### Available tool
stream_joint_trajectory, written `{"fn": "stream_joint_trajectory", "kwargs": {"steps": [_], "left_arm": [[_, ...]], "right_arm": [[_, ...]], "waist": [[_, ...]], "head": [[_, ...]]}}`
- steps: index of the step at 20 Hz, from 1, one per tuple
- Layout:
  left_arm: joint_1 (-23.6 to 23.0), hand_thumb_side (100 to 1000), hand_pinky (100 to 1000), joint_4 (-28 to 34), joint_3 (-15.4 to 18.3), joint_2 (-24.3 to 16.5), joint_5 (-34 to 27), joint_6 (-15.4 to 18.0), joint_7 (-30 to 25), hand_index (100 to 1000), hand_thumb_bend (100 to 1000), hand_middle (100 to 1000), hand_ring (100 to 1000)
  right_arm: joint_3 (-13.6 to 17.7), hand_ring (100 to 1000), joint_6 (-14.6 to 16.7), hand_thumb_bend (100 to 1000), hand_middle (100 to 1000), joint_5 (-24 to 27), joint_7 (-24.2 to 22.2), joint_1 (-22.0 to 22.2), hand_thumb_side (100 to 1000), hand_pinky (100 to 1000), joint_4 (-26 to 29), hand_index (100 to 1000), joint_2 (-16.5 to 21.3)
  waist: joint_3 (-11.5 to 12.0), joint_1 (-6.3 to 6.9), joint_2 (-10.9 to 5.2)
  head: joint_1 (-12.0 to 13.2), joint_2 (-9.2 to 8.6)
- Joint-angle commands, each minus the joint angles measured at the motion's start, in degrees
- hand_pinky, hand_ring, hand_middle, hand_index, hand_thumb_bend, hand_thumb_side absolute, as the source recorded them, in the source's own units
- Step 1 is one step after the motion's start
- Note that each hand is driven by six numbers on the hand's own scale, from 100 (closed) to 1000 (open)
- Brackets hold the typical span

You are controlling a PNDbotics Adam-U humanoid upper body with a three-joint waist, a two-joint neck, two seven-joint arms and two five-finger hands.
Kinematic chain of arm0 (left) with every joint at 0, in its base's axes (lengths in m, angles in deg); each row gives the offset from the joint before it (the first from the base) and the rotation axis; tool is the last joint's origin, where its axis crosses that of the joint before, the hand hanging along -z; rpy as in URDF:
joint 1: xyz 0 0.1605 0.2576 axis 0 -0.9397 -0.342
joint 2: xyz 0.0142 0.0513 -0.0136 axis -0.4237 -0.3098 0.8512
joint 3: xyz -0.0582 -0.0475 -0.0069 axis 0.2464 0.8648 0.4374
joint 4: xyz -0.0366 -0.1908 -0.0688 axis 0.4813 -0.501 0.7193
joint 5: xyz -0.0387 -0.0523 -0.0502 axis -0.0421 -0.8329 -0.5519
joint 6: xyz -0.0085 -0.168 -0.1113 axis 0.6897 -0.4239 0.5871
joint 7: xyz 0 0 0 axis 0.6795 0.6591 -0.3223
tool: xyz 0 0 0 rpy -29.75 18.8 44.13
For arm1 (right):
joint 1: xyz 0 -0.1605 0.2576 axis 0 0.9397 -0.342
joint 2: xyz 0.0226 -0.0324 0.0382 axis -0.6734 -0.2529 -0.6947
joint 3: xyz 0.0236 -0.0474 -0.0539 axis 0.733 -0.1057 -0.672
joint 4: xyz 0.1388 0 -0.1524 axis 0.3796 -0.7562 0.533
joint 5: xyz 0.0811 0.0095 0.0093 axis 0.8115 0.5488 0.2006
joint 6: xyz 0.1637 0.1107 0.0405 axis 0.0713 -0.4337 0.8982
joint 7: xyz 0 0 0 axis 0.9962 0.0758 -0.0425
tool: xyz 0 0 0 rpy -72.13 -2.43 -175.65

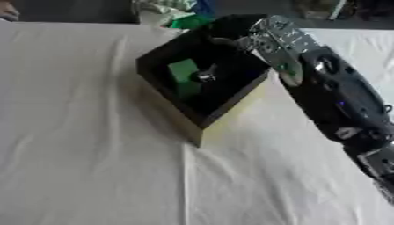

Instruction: Pick up objects on the table and place them in the box.

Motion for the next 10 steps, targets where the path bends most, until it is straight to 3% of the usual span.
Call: {"fn": "stream_joint_trajectory", "kwargs": {"steps": [1,10], "left_arm": [[0.33,947,649,0.82,0.12,-0.57,0.03,0.03,-0.12,719,184,605,739],[0.17,946,650,0.82,0.4,-0.85,0.28,0.17,0.21,719,184,606,740]], "right_arm": [[1.5,889,-1.16,294,852,2.8,0.37,-1.76,841,894,2.84,963,1.12],[3.93,865,-5.69,153,839,10.18,0.26,-1.66,807,859,10.1,953,3.47]], "waist": [[-0.14,0.31,-1.28],[-0.61,0.4,-1.59]], "head": [[0.03,0.19],[0.39,0.21]]}}
